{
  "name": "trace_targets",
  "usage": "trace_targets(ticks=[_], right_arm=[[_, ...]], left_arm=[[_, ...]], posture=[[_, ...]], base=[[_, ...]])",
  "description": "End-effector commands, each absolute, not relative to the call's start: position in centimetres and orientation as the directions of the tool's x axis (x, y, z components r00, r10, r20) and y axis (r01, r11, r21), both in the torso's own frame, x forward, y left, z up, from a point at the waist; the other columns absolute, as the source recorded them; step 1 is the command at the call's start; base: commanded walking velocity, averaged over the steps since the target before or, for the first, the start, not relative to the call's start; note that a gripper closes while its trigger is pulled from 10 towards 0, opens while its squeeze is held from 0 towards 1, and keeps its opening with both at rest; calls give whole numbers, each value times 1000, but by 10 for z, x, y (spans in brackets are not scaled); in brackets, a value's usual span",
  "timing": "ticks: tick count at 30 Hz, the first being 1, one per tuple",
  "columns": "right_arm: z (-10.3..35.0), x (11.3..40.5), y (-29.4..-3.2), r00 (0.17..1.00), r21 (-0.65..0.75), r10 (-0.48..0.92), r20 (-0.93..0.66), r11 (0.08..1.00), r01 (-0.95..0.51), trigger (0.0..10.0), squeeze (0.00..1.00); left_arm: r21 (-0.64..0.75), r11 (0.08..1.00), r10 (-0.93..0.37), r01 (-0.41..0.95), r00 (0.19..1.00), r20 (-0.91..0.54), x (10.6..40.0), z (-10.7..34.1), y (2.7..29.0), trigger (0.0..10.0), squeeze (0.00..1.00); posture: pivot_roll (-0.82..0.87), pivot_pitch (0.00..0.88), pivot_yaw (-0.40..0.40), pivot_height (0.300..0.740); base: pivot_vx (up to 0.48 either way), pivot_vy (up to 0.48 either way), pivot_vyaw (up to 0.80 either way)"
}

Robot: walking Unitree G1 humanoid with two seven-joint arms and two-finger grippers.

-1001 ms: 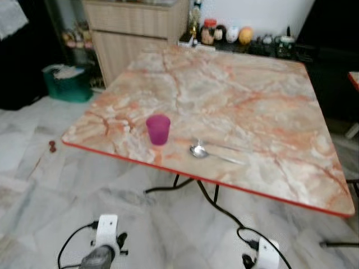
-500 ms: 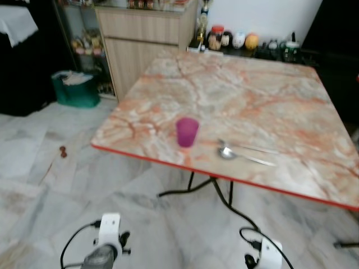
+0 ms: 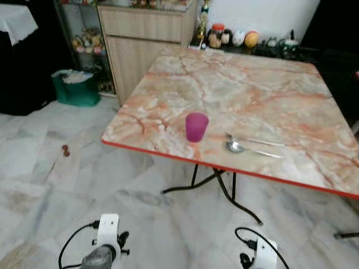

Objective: Setting the table

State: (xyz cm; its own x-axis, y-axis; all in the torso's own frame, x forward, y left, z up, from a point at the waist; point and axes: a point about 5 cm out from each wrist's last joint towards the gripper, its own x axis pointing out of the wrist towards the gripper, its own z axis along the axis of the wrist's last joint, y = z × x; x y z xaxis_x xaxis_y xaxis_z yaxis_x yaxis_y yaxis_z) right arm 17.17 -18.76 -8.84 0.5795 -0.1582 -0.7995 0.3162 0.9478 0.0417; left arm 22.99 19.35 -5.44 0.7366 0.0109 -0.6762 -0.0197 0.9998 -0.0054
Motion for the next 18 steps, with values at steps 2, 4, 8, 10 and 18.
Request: trace_targets(ticks=[2,4,8,10,18], right_arm=[[-88,170,-191,576,26,-176,-798,946,324,10000,0],[-88,170,-191,576,27,-177,-798,945,327,10000,0],[-88,170,-191,578,32,-177,-797,942,334,10000,0],[-88,170,-191,579,38,-177,-796,940,340,10000,0],[-88,171,-191,585,38,-176,-792,941,335,10000,0]], left_arm=[[-19,1000,4,-24,731,-683,229,-55,191,10000,0],[-22,1000,1,-22,731,-682,229,-55,191,10000,0],[-23,1000,-1,-20,730,-683,230,-55,191,10000,0],[-24,1000,-2,-20,731,-683,230,-55,191,10000,0],[-25,1000,-8,-12,730,-683,230,-55,190,10000,0]], posture=[[79,0,-20,740],[79,0,-20,740],[78,0,-20,740],[80,0,-21,740],[81,0,-20,740]], base=[[0,0,0],[0,0,0],[0,0,0],[0,0,0],[131,0,-242]])
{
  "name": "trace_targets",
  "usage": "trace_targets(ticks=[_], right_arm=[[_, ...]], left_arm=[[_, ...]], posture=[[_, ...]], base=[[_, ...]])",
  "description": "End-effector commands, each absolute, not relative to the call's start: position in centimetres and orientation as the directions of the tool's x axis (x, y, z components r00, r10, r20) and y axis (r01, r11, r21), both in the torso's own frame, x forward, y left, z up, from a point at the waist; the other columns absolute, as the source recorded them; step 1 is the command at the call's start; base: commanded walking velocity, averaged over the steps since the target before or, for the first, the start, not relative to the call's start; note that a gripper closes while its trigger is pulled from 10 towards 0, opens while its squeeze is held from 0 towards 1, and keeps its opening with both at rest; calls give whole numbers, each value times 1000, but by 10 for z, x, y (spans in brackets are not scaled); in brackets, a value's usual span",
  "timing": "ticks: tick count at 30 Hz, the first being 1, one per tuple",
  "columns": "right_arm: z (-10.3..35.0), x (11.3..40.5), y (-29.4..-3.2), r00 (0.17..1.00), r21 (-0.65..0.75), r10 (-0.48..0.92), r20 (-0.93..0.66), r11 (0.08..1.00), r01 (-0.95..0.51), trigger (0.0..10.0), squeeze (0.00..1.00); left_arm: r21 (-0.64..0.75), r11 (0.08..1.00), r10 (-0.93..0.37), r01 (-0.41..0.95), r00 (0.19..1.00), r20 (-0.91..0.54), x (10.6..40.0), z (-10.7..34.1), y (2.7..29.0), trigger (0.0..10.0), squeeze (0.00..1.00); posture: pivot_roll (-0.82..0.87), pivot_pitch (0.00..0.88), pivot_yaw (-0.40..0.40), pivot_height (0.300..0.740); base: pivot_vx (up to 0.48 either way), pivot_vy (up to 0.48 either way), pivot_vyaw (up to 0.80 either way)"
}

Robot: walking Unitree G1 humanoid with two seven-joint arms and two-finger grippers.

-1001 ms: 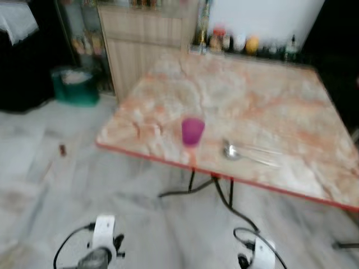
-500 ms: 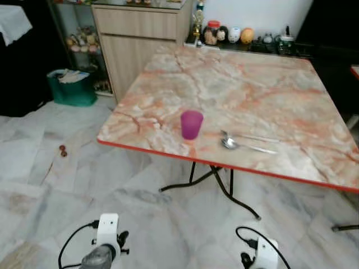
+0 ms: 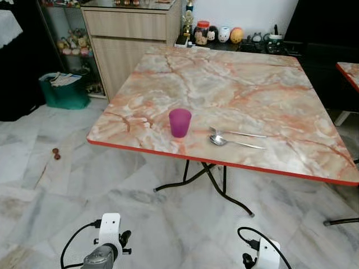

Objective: Setting the table

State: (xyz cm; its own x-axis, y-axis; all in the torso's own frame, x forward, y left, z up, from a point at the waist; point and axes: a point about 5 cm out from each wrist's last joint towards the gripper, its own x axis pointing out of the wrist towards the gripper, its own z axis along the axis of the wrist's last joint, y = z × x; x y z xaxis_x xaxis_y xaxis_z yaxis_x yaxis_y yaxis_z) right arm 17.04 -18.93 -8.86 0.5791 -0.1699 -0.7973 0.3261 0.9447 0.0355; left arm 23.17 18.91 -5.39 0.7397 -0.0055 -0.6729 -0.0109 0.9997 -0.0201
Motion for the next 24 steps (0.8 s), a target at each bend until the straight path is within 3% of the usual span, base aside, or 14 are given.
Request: trace_targets(ticks=[1,17,24], right_arm=[[-88,171,-191,585,38,-176,-792,941,335,10000,0],[-88,171,-191,586,37,-176,-791,942,333,10000,0],[-88,171,-191,586,35,-176,-791,943,331,10000,0]], left_arm=[[-25,1000,-8,-12,730,-683,230,-55,190,10000,0],[-23,1000,-16,1,728,-686,229,-56,188,10000,0],[-22,1000,-22,10,732,-681,230,-56,186,10000,0]], posture=[[81,0,-20,740],[81,0,-22,740],[81,0,-23,740]], base=[[277,0,0],[326,0,0],[0,0,0]])
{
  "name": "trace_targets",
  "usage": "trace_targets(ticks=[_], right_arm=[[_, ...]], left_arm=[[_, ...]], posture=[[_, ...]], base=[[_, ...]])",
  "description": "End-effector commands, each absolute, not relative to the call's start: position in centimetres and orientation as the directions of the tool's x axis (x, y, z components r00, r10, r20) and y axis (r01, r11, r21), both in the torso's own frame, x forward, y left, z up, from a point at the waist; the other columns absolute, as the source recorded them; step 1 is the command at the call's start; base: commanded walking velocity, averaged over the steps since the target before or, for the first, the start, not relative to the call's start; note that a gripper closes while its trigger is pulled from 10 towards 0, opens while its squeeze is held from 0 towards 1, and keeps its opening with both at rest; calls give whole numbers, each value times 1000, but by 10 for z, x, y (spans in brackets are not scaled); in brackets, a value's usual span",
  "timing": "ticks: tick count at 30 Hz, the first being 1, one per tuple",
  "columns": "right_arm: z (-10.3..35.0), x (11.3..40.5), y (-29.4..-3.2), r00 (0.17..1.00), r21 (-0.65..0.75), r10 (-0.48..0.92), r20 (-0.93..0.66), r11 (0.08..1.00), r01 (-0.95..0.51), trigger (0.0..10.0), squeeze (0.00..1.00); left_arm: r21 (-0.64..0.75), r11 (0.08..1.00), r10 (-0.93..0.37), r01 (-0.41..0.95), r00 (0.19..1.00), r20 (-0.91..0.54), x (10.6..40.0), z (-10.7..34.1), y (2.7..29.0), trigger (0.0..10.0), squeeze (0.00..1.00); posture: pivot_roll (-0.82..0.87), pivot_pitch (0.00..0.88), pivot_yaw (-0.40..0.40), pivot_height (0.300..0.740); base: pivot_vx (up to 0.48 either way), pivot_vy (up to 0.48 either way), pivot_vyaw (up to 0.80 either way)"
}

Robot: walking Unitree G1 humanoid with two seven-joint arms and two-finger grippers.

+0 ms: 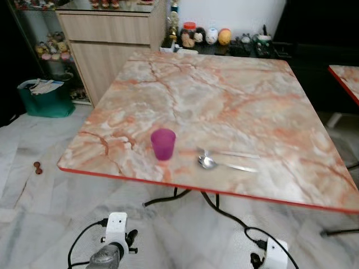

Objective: Setting the table

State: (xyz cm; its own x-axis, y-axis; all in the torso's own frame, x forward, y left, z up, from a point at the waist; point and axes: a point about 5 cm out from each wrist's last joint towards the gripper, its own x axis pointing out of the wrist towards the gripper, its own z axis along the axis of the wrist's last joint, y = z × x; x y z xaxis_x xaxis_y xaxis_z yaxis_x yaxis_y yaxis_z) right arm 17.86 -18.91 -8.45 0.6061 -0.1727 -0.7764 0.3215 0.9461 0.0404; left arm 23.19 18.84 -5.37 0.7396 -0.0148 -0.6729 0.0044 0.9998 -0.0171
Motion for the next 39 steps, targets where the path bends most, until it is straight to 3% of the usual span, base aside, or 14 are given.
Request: trace_targets(ticks=[1,13,32,39], right_arm=[[-88,171,-191,586,35,-176,-791,943,331,10000,0],[-87,172,-191,592,3,-168,-788,961,277,10000,0],[-78,184,-194,692,-61,-158,-704,985,162,10000,0],[-75,186,-196,715,-62,-187,-674,978,198,10000,0]], left_arm=[[-22,1000,-22,11,732,-681,230,-56,186,10000,0],[-14,1000,-29,26,723,-690,227,-58,186,10000,0],[-9,999,-39,46,713,-700,225,-59,186,10000,0],[-7,999,-30,36,705,-708,221,-61,188,10000,0]], posture=[[81,0,-23,740],[62,0,-23,740],[-4,0,-19,740],[-11,0,-25,740]], base=[[0,0,0],[0,0,0],[0,0,0],[0,0,0]])
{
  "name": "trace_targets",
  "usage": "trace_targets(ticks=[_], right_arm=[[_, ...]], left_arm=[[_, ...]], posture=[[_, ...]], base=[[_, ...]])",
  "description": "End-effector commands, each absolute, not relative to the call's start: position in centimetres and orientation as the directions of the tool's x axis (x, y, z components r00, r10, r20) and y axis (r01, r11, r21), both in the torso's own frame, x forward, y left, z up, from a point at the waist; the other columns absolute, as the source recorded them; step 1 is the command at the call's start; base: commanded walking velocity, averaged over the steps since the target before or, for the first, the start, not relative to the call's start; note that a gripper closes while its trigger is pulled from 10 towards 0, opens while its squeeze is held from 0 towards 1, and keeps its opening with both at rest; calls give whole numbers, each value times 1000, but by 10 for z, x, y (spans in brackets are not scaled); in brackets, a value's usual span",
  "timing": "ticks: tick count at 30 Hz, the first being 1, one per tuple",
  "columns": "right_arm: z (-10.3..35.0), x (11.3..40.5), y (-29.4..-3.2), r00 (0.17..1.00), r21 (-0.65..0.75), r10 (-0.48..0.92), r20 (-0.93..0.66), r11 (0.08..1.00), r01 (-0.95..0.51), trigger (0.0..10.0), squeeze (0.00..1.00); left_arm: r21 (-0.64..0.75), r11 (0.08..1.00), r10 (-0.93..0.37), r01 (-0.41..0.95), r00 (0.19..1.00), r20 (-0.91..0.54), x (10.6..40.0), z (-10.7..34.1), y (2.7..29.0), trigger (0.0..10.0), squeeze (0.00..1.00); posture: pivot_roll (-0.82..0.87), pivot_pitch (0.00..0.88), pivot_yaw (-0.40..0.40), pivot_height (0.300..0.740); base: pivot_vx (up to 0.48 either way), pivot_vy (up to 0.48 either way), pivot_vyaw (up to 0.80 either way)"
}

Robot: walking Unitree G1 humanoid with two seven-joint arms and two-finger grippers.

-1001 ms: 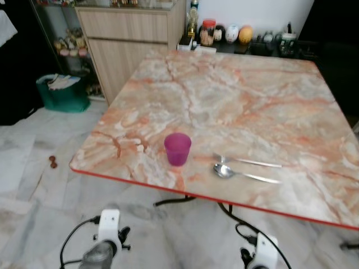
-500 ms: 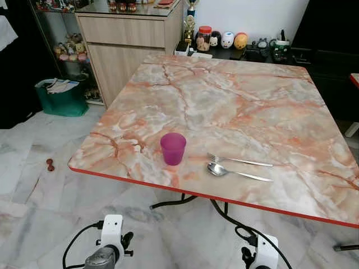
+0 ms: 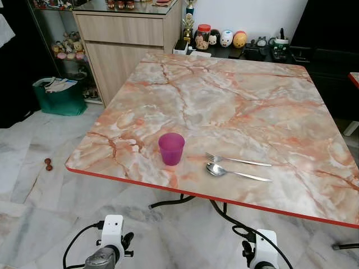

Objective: Setting the table

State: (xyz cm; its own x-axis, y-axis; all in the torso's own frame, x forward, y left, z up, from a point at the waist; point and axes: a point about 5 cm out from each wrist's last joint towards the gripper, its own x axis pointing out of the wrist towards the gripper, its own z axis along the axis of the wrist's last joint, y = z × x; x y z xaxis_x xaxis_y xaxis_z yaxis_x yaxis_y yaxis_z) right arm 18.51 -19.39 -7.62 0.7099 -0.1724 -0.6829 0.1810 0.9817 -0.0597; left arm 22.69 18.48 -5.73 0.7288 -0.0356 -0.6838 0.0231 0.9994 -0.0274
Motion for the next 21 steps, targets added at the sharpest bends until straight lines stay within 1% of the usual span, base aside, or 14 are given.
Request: trace_targets(ticks=[1,9,12,21], right_arm=[[-75,186,-196,715,-60,-189,-673,978,202,10000,0],[-74,187,-197,720,-56,-209,-661,971,231,10000,0],[-74,188,-196,724,-70,-190,-663,979,193,10000,0],[-75,187,-196,706,-60,-201,-679,974,219,10000,0]], left_arm=[[-6,999,-30,36,705,-708,221,-61,188,10000,0],[1,999,-26,38,699,-714,218,-63,191,10000,0],[7,999,-31,51,699,-715,218,-62,191,10000,0],[10,998,-37,62,703,-710,220,-61,191,10000,0]], posture=[[-11,0,-25,740],[-15,0,-22,740],[-17,0,-20,740],[-20,0,-19,740]], base=[[0,0,0],[0,0,0],[0,0,0],[0,0,0]])
